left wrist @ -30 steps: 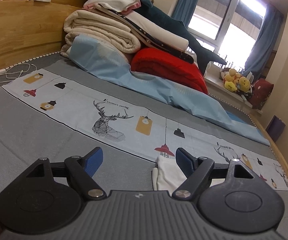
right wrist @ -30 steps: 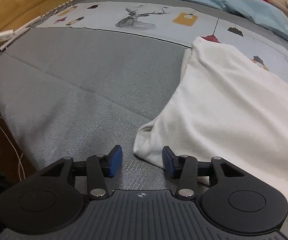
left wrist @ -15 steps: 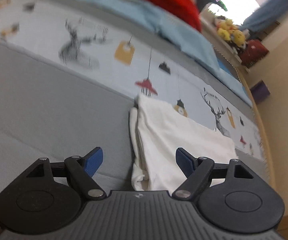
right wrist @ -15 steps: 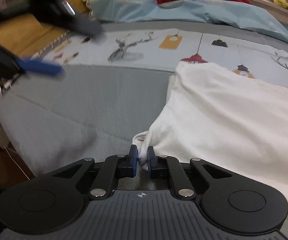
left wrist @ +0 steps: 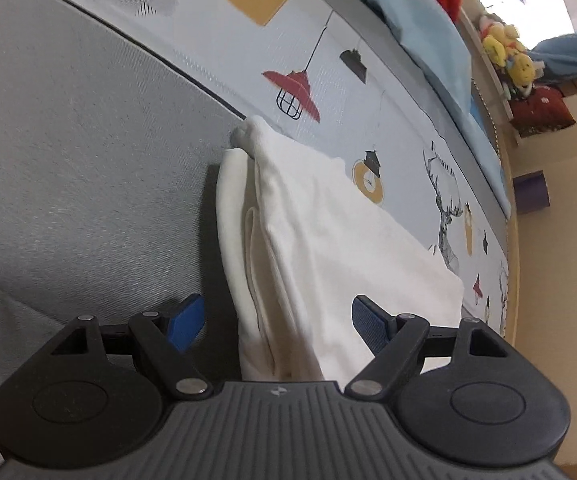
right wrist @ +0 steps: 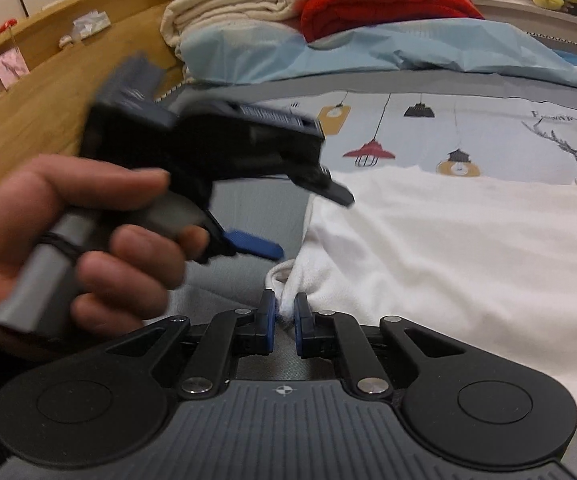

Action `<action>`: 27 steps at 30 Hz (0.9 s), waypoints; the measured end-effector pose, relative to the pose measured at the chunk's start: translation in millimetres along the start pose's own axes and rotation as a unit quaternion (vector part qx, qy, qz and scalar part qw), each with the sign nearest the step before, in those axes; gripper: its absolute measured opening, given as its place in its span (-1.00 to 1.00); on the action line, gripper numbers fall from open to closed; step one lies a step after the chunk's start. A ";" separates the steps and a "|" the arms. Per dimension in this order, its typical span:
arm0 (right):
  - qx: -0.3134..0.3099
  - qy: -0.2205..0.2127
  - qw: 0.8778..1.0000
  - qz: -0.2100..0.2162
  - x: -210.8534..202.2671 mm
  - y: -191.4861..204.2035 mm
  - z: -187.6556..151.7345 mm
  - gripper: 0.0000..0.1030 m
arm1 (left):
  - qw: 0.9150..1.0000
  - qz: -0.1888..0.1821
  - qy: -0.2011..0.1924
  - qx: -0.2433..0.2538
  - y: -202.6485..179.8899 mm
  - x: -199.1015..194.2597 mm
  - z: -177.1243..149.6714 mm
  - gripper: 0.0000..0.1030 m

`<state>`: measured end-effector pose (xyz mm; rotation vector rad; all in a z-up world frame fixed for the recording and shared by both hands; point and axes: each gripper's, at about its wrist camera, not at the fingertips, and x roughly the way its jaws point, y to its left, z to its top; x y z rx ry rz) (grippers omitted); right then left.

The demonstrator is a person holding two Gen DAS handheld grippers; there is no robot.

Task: Fold small clothes
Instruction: 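Pinch the shirt's folded side with the right gripper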

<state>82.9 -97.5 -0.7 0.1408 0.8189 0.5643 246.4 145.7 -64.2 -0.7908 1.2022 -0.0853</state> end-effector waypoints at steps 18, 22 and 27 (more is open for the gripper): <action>-0.059 0.012 0.990 0.128 28.5 73.7 -9.2 -0.83 | 0.995 0.037 -0.050 0.076 33.9 -74.2 -6.2 -0.74; -0.068 0.007 0.984 0.166 28.7 92.0 -10.8 -0.83 | 0.995 0.043 -0.064 0.062 53.6 -104.1 -7.3 -0.74; -0.071 0.001 0.985 0.156 12.2 79.0 -6.9 -0.83 | 0.993 0.041 -0.069 0.083 29.3 -107.6 -10.2 -0.74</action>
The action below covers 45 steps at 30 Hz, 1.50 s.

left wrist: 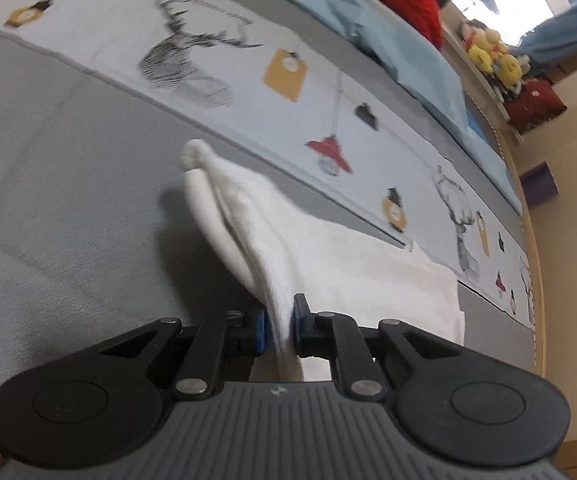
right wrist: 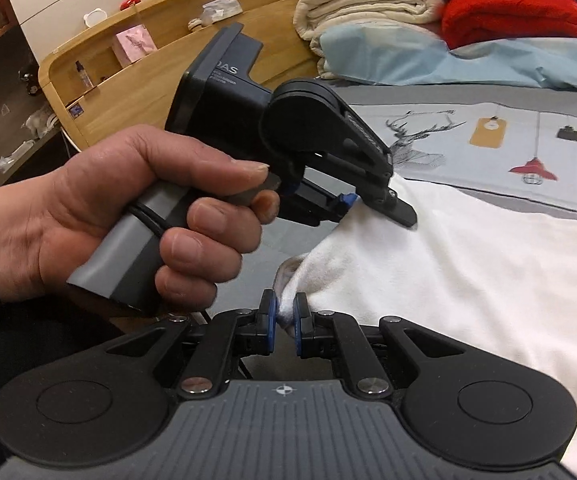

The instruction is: Fold small clothes

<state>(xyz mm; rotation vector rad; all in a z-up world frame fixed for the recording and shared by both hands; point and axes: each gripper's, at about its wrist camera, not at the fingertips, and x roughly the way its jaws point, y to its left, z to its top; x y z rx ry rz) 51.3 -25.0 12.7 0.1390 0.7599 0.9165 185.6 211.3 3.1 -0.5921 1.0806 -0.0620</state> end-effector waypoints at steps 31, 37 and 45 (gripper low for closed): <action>0.241 0.001 0.898 -0.369 -210.3 -214.6 -73.4 -0.62 | 0.988 -0.109 0.038 0.107 -259.0 107.6 -70.9 0.02; 0.332 0.002 0.876 -0.351 -199.7 -239.0 -77.3 -0.11 | 0.982 -0.088 0.069 0.149 -220.3 90.8 -64.4 -0.03; 0.346 0.021 0.852 -0.391 -191.0 -247.2 -88.1 -1.00 | 0.922 0.051 0.168 0.345 -188.0 121.5 -127.5 -0.25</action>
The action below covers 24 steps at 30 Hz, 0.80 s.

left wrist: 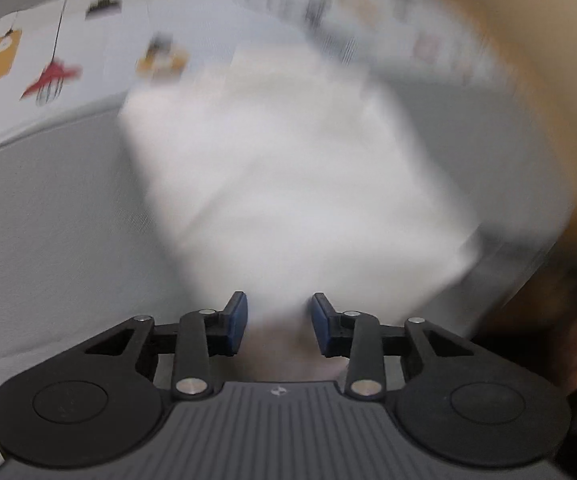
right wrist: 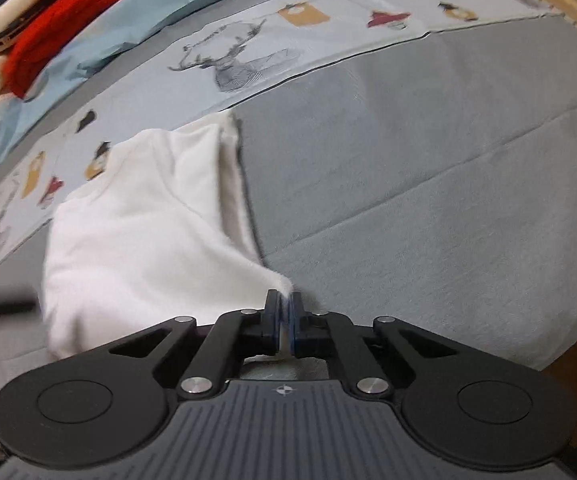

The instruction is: Fold small clothes

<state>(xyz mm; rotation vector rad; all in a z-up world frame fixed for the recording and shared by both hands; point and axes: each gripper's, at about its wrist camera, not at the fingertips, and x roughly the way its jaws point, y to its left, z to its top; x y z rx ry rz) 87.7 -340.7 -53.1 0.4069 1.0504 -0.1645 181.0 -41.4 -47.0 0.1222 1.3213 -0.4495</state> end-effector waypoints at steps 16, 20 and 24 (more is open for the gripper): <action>-0.085 -0.115 0.987 0.070 -33.3 33.6 72.5 -0.65 | 0.982 -0.008 -0.086 -0.166 81.6 -23.5 -5.0 -0.16; -0.073 -0.110 0.988 0.077 -1.0 40.8 83.3 -0.64 | 0.963 0.000 -0.103 -0.250 101.8 -23.8 0.9 -0.16; -0.045 -0.049 0.996 0.067 37.1 44.3 92.2 -0.59 | 0.953 0.006 -0.127 -0.274 103.3 -25.9 12.3 -0.16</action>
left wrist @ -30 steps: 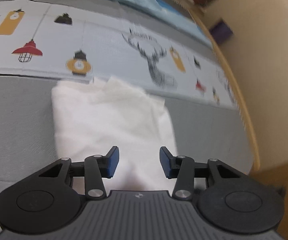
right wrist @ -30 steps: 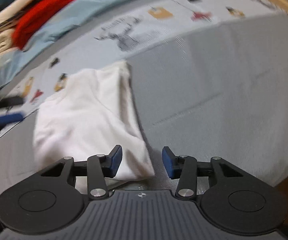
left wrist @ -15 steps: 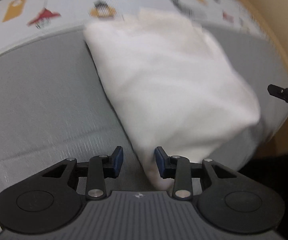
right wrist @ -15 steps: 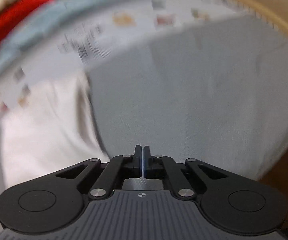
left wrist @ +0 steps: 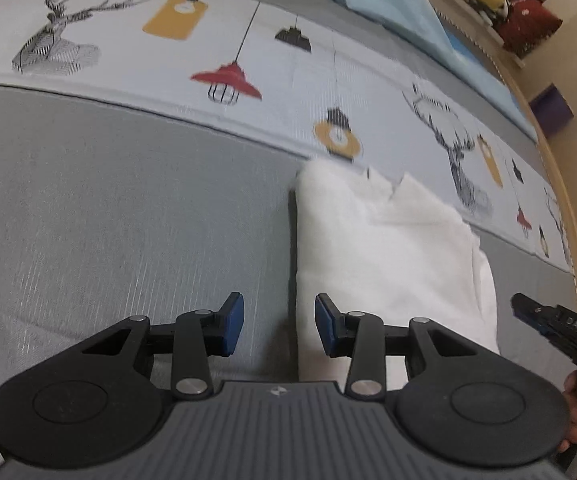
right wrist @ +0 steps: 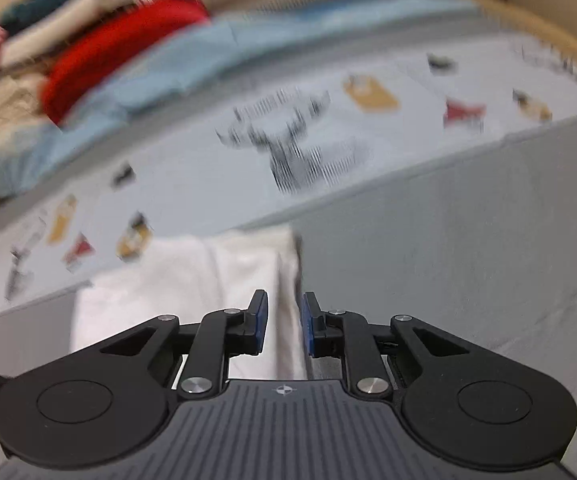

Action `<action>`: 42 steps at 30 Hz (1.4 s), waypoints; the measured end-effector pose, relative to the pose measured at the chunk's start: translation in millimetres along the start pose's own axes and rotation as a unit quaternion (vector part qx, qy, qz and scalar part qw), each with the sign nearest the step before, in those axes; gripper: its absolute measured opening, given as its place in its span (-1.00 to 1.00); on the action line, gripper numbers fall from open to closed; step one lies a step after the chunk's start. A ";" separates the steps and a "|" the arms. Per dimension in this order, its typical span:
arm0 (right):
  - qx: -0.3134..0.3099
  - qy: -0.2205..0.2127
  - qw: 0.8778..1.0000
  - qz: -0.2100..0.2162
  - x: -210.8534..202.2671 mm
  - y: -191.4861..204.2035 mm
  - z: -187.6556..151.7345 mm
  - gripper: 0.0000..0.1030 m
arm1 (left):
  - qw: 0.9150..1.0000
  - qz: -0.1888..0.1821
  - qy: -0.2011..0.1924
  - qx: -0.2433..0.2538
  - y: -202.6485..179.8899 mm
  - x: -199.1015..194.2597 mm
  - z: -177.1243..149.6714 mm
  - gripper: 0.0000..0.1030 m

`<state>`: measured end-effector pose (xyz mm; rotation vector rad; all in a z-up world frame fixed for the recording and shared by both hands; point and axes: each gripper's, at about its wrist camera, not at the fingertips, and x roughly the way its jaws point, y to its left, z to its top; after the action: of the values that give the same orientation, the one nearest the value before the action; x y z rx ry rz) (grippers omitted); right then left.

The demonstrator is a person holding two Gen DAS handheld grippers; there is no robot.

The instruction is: Fold small clothes

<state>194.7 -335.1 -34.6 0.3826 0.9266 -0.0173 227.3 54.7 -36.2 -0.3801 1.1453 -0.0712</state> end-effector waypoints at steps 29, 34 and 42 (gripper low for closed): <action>-0.069 -0.010 0.989 0.129 -2.0 16.1 11.7 -0.88 | 0.988 -0.152 0.026 0.027 -40.7 13.8 0.5 -0.17; -0.093 0.112 0.989 0.020 35.7 5.0 -7.2 -0.53 | 0.991 -0.070 0.105 0.047 -44.8 45.5 -15.1 -0.46; 0.004 0.073 0.997 0.017 30.8 -20.6 5.8 -0.07 | 0.994 -0.049 0.019 -0.093 -8.4 27.3 7.2 0.28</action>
<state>214.2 -351.6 -62.0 0.4110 1.0654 0.0387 246.4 41.9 -54.8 -0.6026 1.1732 -0.0578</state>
